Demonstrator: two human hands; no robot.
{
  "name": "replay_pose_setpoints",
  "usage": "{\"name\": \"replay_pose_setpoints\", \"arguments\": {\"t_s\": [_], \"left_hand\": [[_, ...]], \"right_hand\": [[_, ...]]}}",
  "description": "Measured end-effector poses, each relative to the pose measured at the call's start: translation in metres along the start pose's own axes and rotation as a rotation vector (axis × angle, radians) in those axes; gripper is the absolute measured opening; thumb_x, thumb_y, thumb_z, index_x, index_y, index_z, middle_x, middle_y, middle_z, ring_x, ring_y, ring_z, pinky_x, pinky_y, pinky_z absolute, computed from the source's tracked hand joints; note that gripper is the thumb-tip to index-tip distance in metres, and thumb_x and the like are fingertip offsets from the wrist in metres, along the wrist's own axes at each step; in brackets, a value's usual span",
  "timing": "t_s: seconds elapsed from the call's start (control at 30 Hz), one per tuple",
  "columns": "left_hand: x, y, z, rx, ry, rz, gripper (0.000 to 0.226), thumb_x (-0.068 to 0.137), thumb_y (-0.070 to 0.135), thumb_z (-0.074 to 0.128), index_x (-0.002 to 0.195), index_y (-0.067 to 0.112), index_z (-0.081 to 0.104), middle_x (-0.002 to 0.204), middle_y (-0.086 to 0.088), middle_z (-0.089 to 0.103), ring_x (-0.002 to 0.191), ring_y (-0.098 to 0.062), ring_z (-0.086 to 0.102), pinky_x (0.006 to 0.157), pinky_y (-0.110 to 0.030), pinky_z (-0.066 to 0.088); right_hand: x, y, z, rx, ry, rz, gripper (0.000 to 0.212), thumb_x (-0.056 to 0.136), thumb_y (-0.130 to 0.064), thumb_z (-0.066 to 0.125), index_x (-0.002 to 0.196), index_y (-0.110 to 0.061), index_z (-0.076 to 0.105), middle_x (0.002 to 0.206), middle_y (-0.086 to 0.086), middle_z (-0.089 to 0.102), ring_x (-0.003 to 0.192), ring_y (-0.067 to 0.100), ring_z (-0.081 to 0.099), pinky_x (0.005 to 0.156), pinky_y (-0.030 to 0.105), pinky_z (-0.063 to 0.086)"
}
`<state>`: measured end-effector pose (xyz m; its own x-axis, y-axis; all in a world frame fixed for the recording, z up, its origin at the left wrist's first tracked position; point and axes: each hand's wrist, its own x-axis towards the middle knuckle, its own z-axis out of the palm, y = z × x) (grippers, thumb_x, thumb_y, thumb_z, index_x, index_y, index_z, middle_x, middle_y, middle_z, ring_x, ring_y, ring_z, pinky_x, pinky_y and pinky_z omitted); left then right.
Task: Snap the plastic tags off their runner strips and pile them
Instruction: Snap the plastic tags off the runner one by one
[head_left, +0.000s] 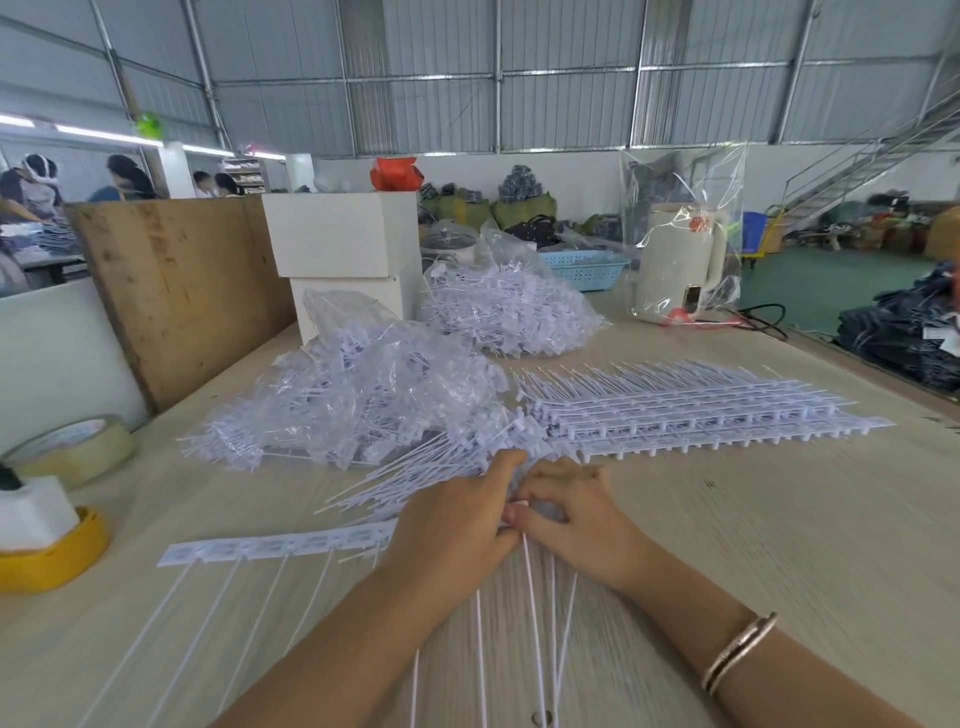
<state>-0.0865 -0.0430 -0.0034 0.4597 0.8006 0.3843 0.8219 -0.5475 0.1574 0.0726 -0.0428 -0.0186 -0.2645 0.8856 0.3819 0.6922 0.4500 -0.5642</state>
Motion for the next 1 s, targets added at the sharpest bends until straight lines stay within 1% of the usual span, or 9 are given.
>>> {"name": "replay_pose_setpoints", "arguments": {"t_s": [0.17, 0.27, 0.33, 0.47, 0.57, 0.67, 0.73, 0.8, 1.0], "left_hand": [[-0.002, -0.001, -0.006, -0.073, -0.005, 0.045, 0.043, 0.089, 0.046, 0.047, 0.129, 0.035, 0.035, 0.11, 0.011, 0.063, 0.09, -0.013, 0.061, 0.062, -0.025, 0.036], [-0.002, -0.01, -0.014, -0.107, -0.045, 0.024, 0.029, 0.09, 0.039, 0.048, 0.118, 0.038, 0.046, 0.111, 0.016, 0.061, 0.081, -0.008, 0.056, 0.068, -0.026, 0.043], [-0.004, -0.014, -0.016, -0.101, -0.069, 0.02, 0.03, 0.087, 0.031, 0.049, 0.116, 0.039, 0.046, 0.111, 0.019, 0.059, 0.074, -0.005, 0.052, 0.067, -0.027, 0.044], [-0.004, -0.008, -0.011, -0.043, -0.035, 0.061, 0.025, 0.086, 0.037, 0.053, 0.11, 0.033, 0.047, 0.107, 0.015, 0.057, 0.091, -0.011, 0.055, 0.067, -0.027, 0.04], [-0.001, -0.007, -0.01, -0.038, 0.017, 0.043, 0.013, 0.085, 0.039, 0.054, 0.096, 0.032, 0.052, 0.093, 0.012, 0.058, 0.083, -0.01, 0.054, 0.059, -0.026, 0.03], [-0.002, -0.013, -0.009, -0.062, 0.014, 0.011, 0.013, 0.085, 0.043, 0.054, 0.095, 0.035, 0.054, 0.081, 0.009, 0.058, 0.073, -0.011, 0.053, 0.055, -0.026, 0.029], [-0.003, -0.015, -0.008, -0.069, -0.02, 0.028, 0.014, 0.087, 0.044, 0.052, 0.098, 0.035, 0.054, 0.074, 0.009, 0.054, 0.072, -0.012, 0.054, 0.054, -0.026, 0.029], [-0.003, -0.017, -0.008, -0.087, -0.034, 0.04, 0.012, 0.088, 0.044, 0.052, 0.097, 0.036, 0.055, 0.071, 0.01, 0.051, 0.07, -0.012, 0.054, 0.054, -0.027, 0.03], [0.0, -0.023, -0.005, -0.226, -0.045, 0.026, 0.008, 0.088, 0.037, 0.06, 0.094, 0.034, 0.061, 0.066, 0.012, 0.054, 0.059, -0.006, 0.047, 0.058, -0.027, 0.038]], "right_hand": [[0.001, -0.002, -0.006, 0.198, 0.034, 0.03, 0.037, 0.088, -0.017, 0.063, 0.058, -0.036, 0.051, 0.071, -0.015, 0.052, 0.08, 0.01, 0.049, 0.086, 0.038, 0.031], [0.001, 0.004, -0.012, 0.391, 0.096, 0.111, 0.026, 0.09, -0.007, 0.059, 0.063, -0.009, 0.056, 0.073, 0.002, 0.051, 0.074, 0.013, 0.046, 0.073, 0.022, 0.037], [0.0, 0.007, -0.016, 0.48, 0.125, 0.18, 0.022, 0.091, -0.01, 0.056, 0.071, 0.0, 0.056, 0.076, 0.004, 0.05, 0.072, 0.009, 0.047, 0.069, 0.016, 0.037], [-0.001, 0.009, -0.015, 0.55, 0.066, 0.183, 0.024, 0.092, -0.014, 0.056, 0.068, -0.011, 0.057, 0.069, -0.003, 0.049, 0.066, 0.006, 0.047, 0.069, 0.022, 0.037], [-0.002, 0.005, -0.013, 0.487, -0.047, 0.136, 0.025, 0.087, -0.021, 0.064, 0.064, -0.015, 0.057, 0.064, -0.004, 0.048, 0.06, 0.004, 0.045, 0.062, 0.019, 0.035], [-0.002, 0.006, -0.011, 0.437, -0.087, 0.135, 0.02, 0.085, -0.022, 0.068, 0.067, -0.015, 0.061, 0.069, -0.003, 0.05, 0.061, 0.002, 0.046, 0.06, 0.014, 0.035], [-0.003, 0.006, -0.012, 0.437, -0.09, 0.13, 0.015, 0.085, -0.022, 0.068, 0.073, -0.014, 0.064, 0.075, 0.003, 0.053, 0.066, 0.005, 0.048, 0.066, 0.019, 0.037], [-0.003, 0.006, -0.012, 0.41, -0.075, 0.084, 0.013, 0.085, -0.021, 0.068, 0.072, -0.021, 0.065, 0.072, 0.003, 0.054, 0.066, 0.005, 0.048, 0.069, 0.025, 0.036], [-0.002, 0.005, -0.011, 0.234, 0.007, -0.006, 0.026, 0.085, -0.024, 0.068, 0.069, -0.042, 0.059, 0.061, -0.019, 0.052, 0.067, -0.001, 0.048, 0.08, 0.044, 0.032]]}}
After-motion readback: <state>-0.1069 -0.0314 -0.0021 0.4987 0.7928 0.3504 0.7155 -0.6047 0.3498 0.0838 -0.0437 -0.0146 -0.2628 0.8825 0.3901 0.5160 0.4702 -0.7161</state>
